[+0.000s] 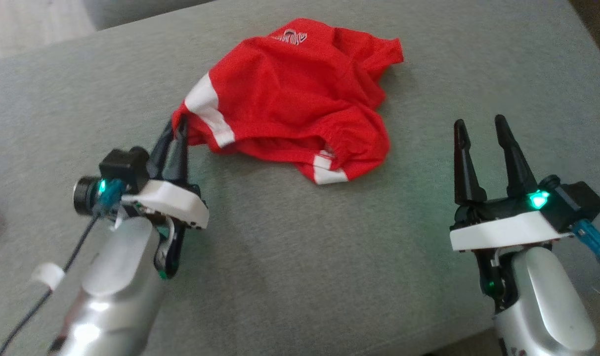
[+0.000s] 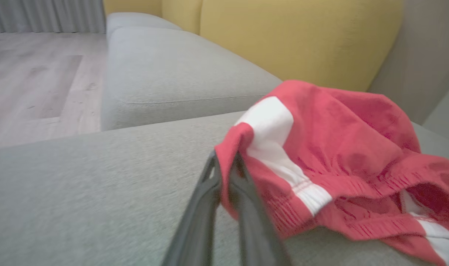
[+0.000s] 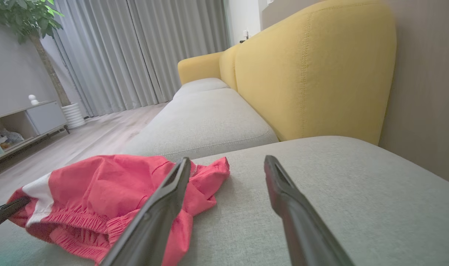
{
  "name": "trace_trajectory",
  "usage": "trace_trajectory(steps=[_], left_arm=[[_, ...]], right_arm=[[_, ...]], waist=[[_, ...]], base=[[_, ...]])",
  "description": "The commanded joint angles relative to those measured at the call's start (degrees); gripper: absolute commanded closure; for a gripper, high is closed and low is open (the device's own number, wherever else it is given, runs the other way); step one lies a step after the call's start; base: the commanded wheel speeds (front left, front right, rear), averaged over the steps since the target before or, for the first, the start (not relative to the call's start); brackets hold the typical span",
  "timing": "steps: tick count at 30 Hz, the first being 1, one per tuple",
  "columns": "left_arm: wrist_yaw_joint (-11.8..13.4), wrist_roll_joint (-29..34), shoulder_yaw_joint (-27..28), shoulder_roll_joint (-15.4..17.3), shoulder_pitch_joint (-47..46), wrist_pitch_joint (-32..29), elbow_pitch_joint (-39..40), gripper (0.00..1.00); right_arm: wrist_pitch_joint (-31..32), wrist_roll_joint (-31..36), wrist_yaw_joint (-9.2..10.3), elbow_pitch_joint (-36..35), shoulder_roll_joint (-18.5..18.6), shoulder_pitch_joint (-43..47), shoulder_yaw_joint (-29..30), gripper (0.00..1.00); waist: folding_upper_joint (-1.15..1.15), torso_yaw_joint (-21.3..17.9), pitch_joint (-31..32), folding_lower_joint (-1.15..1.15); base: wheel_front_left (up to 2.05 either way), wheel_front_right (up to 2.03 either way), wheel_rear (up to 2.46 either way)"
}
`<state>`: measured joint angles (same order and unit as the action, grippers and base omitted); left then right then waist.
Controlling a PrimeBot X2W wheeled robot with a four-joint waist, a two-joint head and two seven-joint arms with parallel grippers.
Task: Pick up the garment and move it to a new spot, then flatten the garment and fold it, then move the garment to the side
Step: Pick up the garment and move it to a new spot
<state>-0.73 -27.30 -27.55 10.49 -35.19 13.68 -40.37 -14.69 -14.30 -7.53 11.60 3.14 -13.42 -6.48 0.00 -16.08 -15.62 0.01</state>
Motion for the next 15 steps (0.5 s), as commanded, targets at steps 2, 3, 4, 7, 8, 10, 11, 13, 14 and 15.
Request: trace_trajectory(steps=[2, 3, 4, 7, 8, 10, 11, 13, 14, 15], left_arm=[[2.4, 0.6, 4.4, -0.2, 1.7, 1.2, 5.1, 0.00], [3.4, 1.7, 5.7, -0.6, 3.5, 1.3, 7.7, 0.00], [4.1, 2.8, 7.0, -1.1, 5.6, 1.3, 10.5, 0.00], [5.3, 6.4, 10.9, -3.1, 12.8, 1.3, 17.9, 0.00], [5.4, 7.6, 12.0, -3.8, 15.2, 1.3, 20.0, 0.00], [5.5, 9.8, 14.2, -5.0, 19.7, 1.3, 24.0, 0.00], [5.3, 10.4, 15.4, -5.6, 21.8, 1.3, 25.7, 0.00], [4.9, 12.1, 17.0, -6.4, 25.5, 1.3, 28.6, 0.00], [4.5, 12.6, 17.7, -6.7, 27.2, 1.3, 29.9, 0.00], [4.4, 13.3, 18.4, -7.0, 29.0, 1.3, 31.1, 0.00]], right_arm=[[-0.3, 0.3, 0.04, -0.9, -0.3, 0.1, -0.6, 0.00], [-0.3, 0.6, 0.04, -0.6, -0.3, 0.3, -0.3, 0.00], [-0.3, 0.8, 0.04, -0.2, -0.3, 0.5, -0.1, 0.00], [-0.3, 1.3, 0.04, 0.9, -0.3, 1.4, 0.3, 0.00], [-0.3, 1.6, 0.04, 1.1, -0.3, 1.8, 0.6, 0.00], [-0.3, 2.1, 0.04, 1.6, -0.3, 2.8, 1.4, 0.00], [-0.3, 2.2, 0.04, 1.8, -0.3, 3.4, 1.7, 0.00], [-0.3, 3.0, 0.04, 2.2, -0.3, 4.8, 2.2, 0.00], [-0.3, 3.3, 0.04, 2.3, -0.3, 5.6, 2.3, 0.00], [-0.3, 3.6, 0.04, 2.4, -0.3, 6.4, 2.4, 0.00]], waist=[[0.00, 4.0, 1.3, -0.01], [0.00, 5.1, 1.9, -0.01], [0.00, 6.0, 2.3, -0.01], [0.00, 9.1, 4.6, -0.01], [0.00, 10.2, 5.5, -0.01], [0.00, 12.2, 7.2, -0.01], [0.00, 13.0, 8.1, -0.01], [0.00, 14.7, 9.9, -0.01], [0.00, 15.5, 10.8, -0.01], [0.00, 16.1, 11.8, -0.01]], base=[[0.00, 0.00, 0.00], [0.00, 0.00, 0.00], [0.00, 0.00, 0.00], [0.00, 0.00, 0.00], [0.00, 0.00, 0.00], [0.00, 0.00, 0.00], [0.00, 0.00, 0.00], [0.00, 0.00, 0.00], [0.00, 0.00, 0.00], [0.00, 0.00, 0.00]])
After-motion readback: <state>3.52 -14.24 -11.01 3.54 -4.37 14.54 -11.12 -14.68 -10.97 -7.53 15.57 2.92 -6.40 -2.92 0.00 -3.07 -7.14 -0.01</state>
